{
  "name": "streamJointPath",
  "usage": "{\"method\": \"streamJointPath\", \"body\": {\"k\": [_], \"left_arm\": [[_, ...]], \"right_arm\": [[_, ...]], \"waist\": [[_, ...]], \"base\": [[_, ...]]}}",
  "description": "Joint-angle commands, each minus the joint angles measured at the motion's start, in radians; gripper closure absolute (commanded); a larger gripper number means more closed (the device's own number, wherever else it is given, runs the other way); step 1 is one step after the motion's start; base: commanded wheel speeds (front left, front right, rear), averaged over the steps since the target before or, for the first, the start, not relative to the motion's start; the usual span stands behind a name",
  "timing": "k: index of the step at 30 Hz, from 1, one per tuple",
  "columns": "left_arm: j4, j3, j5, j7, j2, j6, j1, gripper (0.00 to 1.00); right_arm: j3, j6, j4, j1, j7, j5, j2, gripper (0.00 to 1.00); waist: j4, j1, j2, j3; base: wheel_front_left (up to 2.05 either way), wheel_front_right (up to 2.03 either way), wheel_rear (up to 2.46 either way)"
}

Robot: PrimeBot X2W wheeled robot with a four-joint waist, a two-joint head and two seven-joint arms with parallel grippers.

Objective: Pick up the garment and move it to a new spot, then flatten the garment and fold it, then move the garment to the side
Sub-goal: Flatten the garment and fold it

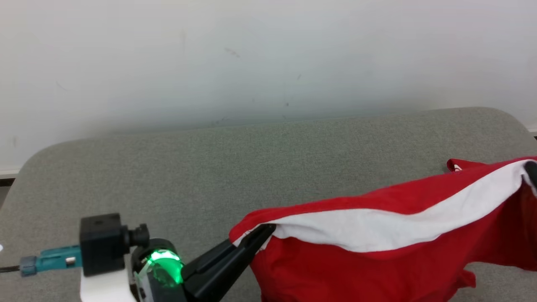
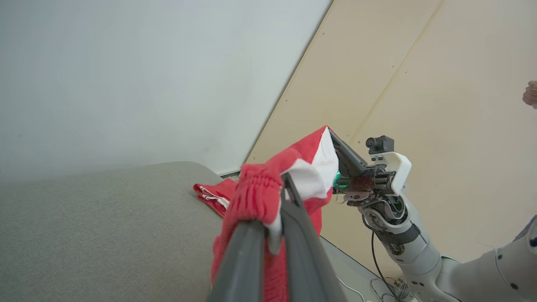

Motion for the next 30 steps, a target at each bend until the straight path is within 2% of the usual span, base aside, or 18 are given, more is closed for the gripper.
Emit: {"method": "streamJointPath", "body": {"k": [1, 5, 8, 13, 18, 21, 25, 27, 30], "left_arm": [[-0.027, 0.009, -0.024, 0.01, 0.009, 0.007, -0.007, 1.0], [-0.077, 0.036, -0.048, 0.04, 0.027, 0.024, -0.045, 1.0], [-0.059, 0.061, -0.072, 0.068, 0.032, 0.026, -0.105, 1.0], [0.03, 0.083, -0.095, 0.114, 0.012, 0.022, -0.24, 1.0], [0.256, 0.068, -0.036, 0.177, -0.022, -0.003, -0.484, 1.0], [0.435, 0.051, 0.032, 0.176, -0.075, -0.02, -0.645, 1.0], [0.675, 0.031, 0.151, 0.11, -0.148, -0.048, -0.841, 1.0], [0.793, 0.041, 0.198, 0.026, -0.2, -0.057, -0.916, 1.0], [0.942, 0.009, 0.308, -0.1, -0.235, -0.082, -0.998, 1.0]], "right_arm": [[-0.036, 0.001, -0.025, 0.019, 0.003, 0.026, -0.017, 1.0], [-0.13, 0.001, -0.06, 0.023, 0.0, 0.076, -0.045, 1.0], [-0.149, 0.001, -0.023, -0.023, 0.006, 0.096, -0.059, 1.0], [-0.103, 0.001, 0.079, -0.148, 0.02, 0.101, -0.07, 1.0], [0.03, 0.001, 0.292, -0.437, 0.05, 0.019, -0.046, 1.0], [0.092, 0.0, 0.491, -0.66, 0.065, -0.085, 0.02, 1.0], [0.115, -0.001, 0.749, -0.969, 0.037, -0.27, 0.175, 1.0], [0.116, 0.0, 0.849, -1.083, 0.008, -0.341, 0.263, 1.0], [0.103, -0.001, 0.952, -1.187, -0.049, -0.401, 0.36, 1.0]], "waist": [[0.0, 0.0, -0.0001, 0.004], [-0.003, 0.0, -0.0001, 0.033], [-0.002, 0.0, -0.0001, 0.072], [0.003, 0.0, -0.0001, 0.156], [0.017, 0.0, -0.0001, 0.275], [0.032, 0.0, -0.0001, 0.338], [0.042, 0.0, -0.0001, 0.403], [0.043, 0.0, -0.0001, 0.425], [0.044, 0.0, -0.0001, 0.436]], "base": [[0.0, 0.0, 0.0], [0.0, 0.0, 0.0], [0.0, 0.0, 0.0], [0.0, 0.0, 0.0], [0.0, 0.0, 0.0], [0.0, 0.0, 0.0], [0.0, 0.0, 0.0], [0.0, 0.0, 0.0], [0.0, 0.0, 0.0]]}}
